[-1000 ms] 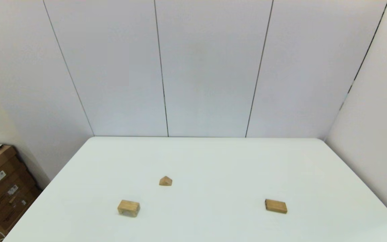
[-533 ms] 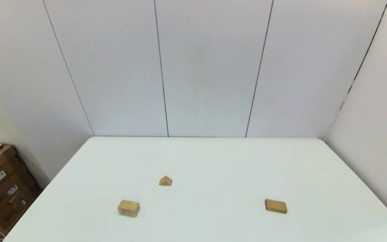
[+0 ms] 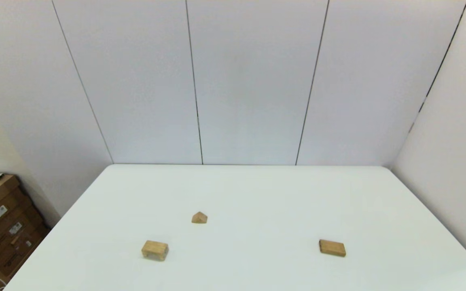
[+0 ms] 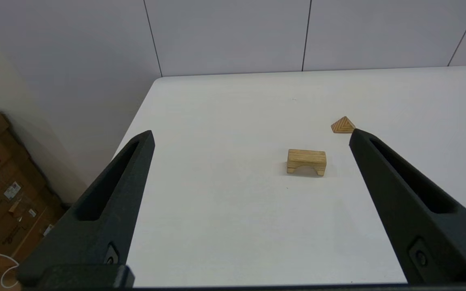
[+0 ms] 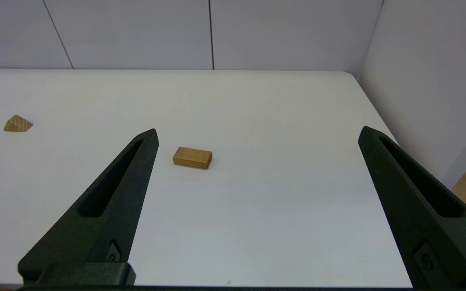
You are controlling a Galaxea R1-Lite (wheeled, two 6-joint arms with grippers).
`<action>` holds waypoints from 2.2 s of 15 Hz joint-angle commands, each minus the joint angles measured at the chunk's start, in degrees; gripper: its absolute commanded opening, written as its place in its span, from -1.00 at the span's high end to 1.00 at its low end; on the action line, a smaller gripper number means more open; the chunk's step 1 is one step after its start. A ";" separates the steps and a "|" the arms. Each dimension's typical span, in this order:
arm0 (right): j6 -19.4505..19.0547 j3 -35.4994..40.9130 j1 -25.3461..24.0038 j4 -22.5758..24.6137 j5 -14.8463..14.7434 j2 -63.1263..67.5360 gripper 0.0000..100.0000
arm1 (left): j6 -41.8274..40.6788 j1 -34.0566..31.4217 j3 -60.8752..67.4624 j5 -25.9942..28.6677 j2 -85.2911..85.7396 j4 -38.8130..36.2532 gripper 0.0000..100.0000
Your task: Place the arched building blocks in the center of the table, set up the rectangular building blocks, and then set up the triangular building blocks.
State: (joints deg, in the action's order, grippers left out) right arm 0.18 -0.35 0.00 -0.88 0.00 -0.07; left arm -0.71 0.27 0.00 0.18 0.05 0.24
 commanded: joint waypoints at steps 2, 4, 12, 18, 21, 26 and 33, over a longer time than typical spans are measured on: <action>-0.01 0.00 0.00 0.00 0.00 -0.01 -1.00 | 0.00 0.00 0.00 -0.01 -0.05 0.02 -1.00; -0.01 0.00 0.00 0.00 0.00 -0.01 -1.00 | 0.00 0.00 0.00 -0.01 -0.05 0.02 -1.00; -0.01 0.00 0.00 0.00 0.00 -0.01 -1.00 | 0.18 0.00 0.00 -0.09 -0.05 0.11 -1.00; -0.01 0.00 0.00 0.00 0.00 -0.01 -1.00 | -0.70 0.00 -0.18 0.08 -0.05 0.02 -1.00; -0.01 0.00 0.00 0.00 0.00 -0.01 -1.00 | -2.46 0.00 -4.31 2.54 -0.05 1.69 -1.00; -0.01 0.00 0.00 0.00 0.00 -0.01 -1.00 | -7.99 0.00 -14.15 7.02 -10.68 9.86 -1.00; -0.01 0.00 0.00 0.00 0.00 -0.01 -1.00 | 0.97 0.00 -40.17 1.84 -57.00 25.42 -1.00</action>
State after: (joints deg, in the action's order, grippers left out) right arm 0.16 -0.35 0.00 -0.88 0.00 -0.07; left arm -5.97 0.27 -28.38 4.40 -34.15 18.74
